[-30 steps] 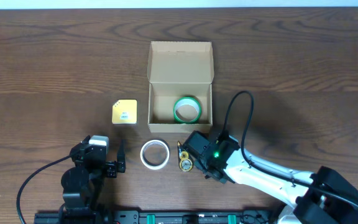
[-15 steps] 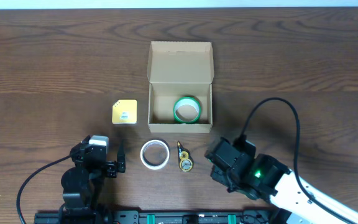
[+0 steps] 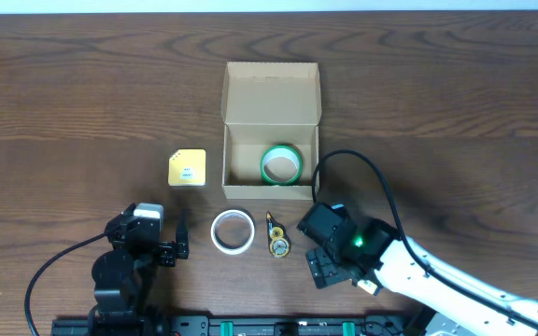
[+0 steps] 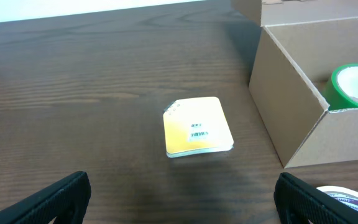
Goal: Pack container
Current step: 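Grasp the yellow highlighter with the right gripper and lift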
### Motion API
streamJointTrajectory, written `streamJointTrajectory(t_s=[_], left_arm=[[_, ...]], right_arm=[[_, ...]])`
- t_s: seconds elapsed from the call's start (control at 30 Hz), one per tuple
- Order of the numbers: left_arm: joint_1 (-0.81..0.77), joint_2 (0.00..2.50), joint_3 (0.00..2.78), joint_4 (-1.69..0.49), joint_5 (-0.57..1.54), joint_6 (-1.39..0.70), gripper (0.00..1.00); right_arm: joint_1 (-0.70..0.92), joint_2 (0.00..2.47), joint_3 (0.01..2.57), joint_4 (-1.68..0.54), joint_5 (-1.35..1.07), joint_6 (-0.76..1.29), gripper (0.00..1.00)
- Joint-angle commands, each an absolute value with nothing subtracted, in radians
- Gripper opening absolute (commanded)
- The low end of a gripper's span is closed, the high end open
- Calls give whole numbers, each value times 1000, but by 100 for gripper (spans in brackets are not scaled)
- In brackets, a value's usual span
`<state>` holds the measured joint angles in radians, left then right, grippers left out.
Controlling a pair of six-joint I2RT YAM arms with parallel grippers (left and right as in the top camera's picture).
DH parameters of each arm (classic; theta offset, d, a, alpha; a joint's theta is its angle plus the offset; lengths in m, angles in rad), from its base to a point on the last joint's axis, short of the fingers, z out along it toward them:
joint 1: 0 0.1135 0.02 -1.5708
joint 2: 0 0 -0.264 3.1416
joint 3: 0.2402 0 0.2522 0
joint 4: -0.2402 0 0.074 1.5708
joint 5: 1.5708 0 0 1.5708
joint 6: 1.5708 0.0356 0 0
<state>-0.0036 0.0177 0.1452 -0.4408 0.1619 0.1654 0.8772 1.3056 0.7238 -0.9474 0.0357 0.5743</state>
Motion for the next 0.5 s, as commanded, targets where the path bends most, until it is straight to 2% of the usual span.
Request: streamJointTrajectory(t_s=[0.0,0.07,0.13,0.17,0.47], left_arm=[[0,18,128,-444,174,180,95],[0,18,128,-444,174,180,95],[0,18,128,-444,174,180,95],[0,18,128,-444,174,180,95],[0,18,128,-444,174,180,95]], right_arm=[[849,1325,722,-942,-21,475,89],[830,1336,722,-958,-27,561,91],[812,1359,722,-1017,-41,771,87],[813,1367,721,-1024,-53,814,86],[822,1464,703,-978,-35,860,86]])
